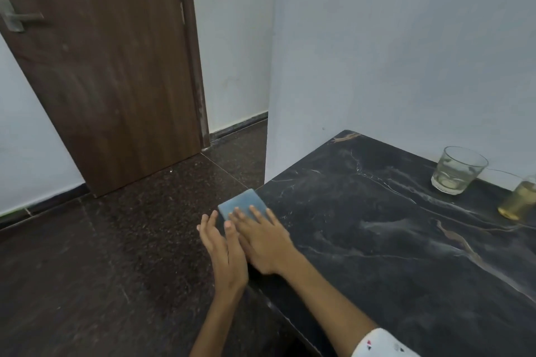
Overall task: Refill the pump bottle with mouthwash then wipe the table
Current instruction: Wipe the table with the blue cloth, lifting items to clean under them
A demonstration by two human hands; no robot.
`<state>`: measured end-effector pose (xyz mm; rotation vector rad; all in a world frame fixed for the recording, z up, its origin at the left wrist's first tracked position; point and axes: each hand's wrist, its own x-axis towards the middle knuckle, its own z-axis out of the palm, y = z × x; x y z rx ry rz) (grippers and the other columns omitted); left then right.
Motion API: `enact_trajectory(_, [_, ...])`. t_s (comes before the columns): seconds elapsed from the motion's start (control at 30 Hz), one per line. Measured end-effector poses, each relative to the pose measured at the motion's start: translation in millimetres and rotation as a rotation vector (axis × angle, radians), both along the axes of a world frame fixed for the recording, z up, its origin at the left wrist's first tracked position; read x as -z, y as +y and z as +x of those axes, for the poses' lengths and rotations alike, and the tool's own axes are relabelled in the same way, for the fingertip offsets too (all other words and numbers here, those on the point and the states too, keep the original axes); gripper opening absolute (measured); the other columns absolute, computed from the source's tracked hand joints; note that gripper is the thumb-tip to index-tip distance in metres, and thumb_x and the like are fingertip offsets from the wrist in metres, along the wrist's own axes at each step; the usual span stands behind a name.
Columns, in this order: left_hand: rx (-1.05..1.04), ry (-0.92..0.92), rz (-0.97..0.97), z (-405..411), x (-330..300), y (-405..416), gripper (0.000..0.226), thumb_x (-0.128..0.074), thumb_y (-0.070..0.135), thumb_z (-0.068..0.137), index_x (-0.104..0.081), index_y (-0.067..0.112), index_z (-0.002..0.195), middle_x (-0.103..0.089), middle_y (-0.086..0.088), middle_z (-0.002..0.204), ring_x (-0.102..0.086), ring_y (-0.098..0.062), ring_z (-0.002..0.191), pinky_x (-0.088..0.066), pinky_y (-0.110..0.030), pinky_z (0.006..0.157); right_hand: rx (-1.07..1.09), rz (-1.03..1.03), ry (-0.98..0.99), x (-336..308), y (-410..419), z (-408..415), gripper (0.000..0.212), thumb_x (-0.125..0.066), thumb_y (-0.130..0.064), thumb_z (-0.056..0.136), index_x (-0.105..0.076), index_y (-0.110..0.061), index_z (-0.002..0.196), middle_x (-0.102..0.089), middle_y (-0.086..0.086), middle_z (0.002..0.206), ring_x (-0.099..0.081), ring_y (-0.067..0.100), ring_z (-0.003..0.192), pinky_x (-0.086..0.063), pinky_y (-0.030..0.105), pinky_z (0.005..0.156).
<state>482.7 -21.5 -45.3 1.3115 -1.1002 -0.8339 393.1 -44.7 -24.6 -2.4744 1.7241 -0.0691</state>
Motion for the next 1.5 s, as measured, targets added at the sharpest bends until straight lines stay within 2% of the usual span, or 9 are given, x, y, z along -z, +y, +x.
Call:
enact_trajectory(0.17, [0.014, 0.018, -0.003, 3.7, -2.4, 0.3, 0.059, -0.026, 0.041, 0.094, -0.023, 0.012, 0.146, -0.013, -0.008, 0.155, -0.018, -0.022, 0.143, -0.022, -0.029, 0.109, -0.224, 0.003, -0.113, 0.4, 62.1, -32.0, 0.049, -0.023, -0.033, 0.103, -0.017, -0.030, 0.152, -0.013, -0.012, 0.159, 0.001, 0.008, 0.146, 0.007, 0.031, 0.118])
enact_trajectory(0.3, [0.023, 0.023, -0.002, 3.0, -0.8, 0.6, 0.057, -0.026, 0.040, 0.096, -0.021, 0.015, 0.147, -0.012, -0.005, 0.156, -0.019, -0.018, 0.142, -0.023, -0.024, 0.102, -0.104, 0.022, -0.100, 2.0, 86.0, -93.7, 0.049, -0.019, -0.041, 0.102, -0.004, -0.041, 0.149, 0.003, -0.028, 0.152, 0.014, -0.006, 0.140, 0.013, 0.018, 0.113])
enact_trajectory(0.53, [0.024, 0.010, 0.029, -2.9, -4.9, 7.2, 0.056, -0.024, 0.040, 0.097, -0.021, 0.014, 0.147, -0.008, -0.006, 0.157, -0.009, -0.021, 0.146, -0.018, -0.027, 0.106, 0.300, 0.046, -0.005, -5.7, 4.7, -68.1, 0.051, -0.017, -0.034, 0.104, -0.007, -0.025, 0.153, -0.003, -0.007, 0.161, 0.000, 0.019, 0.147, 0.001, 0.038, 0.118])
enact_trajectory(0.7, [0.020, 0.001, 0.042, -4.9, -4.9, 17.3, 0.051, -0.024, 0.032, 0.100, -0.023, 0.010, 0.146, -0.012, -0.011, 0.155, -0.014, -0.025, 0.145, -0.019, -0.031, 0.113, 0.043, -0.024, -0.041, -3.1, 36.1, -9.7, 0.050, -0.020, -0.032, 0.104, -0.012, -0.023, 0.153, -0.010, -0.003, 0.160, -0.004, 0.022, 0.147, 0.001, 0.038, 0.118])
enact_trajectory(0.83, [0.044, -0.014, 0.049, -7.7, 0.9, 29.0, 0.057, -0.024, 0.042, 0.096, -0.025, 0.014, 0.145, -0.012, -0.007, 0.156, -0.016, -0.020, 0.144, -0.023, -0.029, 0.107, -0.133, -0.016, -0.179, 3.4, 107.3, -44.9, 0.048, -0.021, -0.037, 0.103, -0.017, -0.034, 0.151, -0.010, -0.016, 0.158, 0.004, 0.005, 0.146, 0.009, 0.024, 0.117])
enact_trajectory(0.97, [0.061, -0.020, 0.031, -16.6, 7.9, 42.6, 0.066, -0.026, 0.048, 0.089, -0.026, 0.013, 0.145, -0.009, 0.001, 0.157, 0.000, 0.002, 0.138, -0.014, -0.026, 0.109, 0.037, 0.007, -0.144, 4.1, 131.0, -112.1, 0.048, -0.016, -0.045, 0.102, -0.001, -0.044, 0.147, 0.002, -0.027, 0.154, 0.012, -0.005, 0.142, 0.010, 0.018, 0.115])
enact_trajectory(1.2, [0.078, -0.045, 0.095, -30.4, -1.7, 53.7, 0.055, -0.028, 0.039, 0.098, -0.024, 0.013, 0.146, 0.000, 0.002, 0.159, 0.016, -0.010, 0.145, -0.006, -0.036, 0.116, 0.466, 0.037, -0.034, -6.0, 32.8, -117.7, 0.050, -0.018, -0.034, 0.105, -0.009, -0.024, 0.153, -0.005, -0.004, 0.161, -0.002, 0.021, 0.147, 0.000, 0.036, 0.118])
enact_trajectory(1.33, [0.079, -0.062, 0.119, -36.3, -1.5, 61.6, 0.053, -0.030, 0.035, 0.099, -0.024, 0.012, 0.146, -0.002, 0.000, 0.160, 0.017, -0.012, 0.145, -0.003, -0.039, 0.117, 0.210, -0.020, -0.094, 3.7, 52.8, -52.6, 0.050, -0.022, -0.034, 0.104, -0.015, -0.023, 0.152, -0.010, -0.002, 0.160, -0.005, 0.023, 0.147, 0.001, 0.037, 0.118])
enact_trajectory(1.5, [0.103, -0.052, 0.133, -36.9, 0.3, 70.3, 0.051, -0.029, 0.037, 0.098, -0.025, 0.019, 0.146, -0.001, 0.004, 0.160, 0.015, -0.008, 0.145, -0.005, -0.026, 0.108, 0.027, -0.031, -0.248, 3.0, 146.4, -50.2, 0.049, -0.022, -0.039, 0.101, -0.018, -0.036, 0.150, -0.011, -0.020, 0.157, 0.005, 0.002, 0.145, 0.014, 0.018, 0.113])
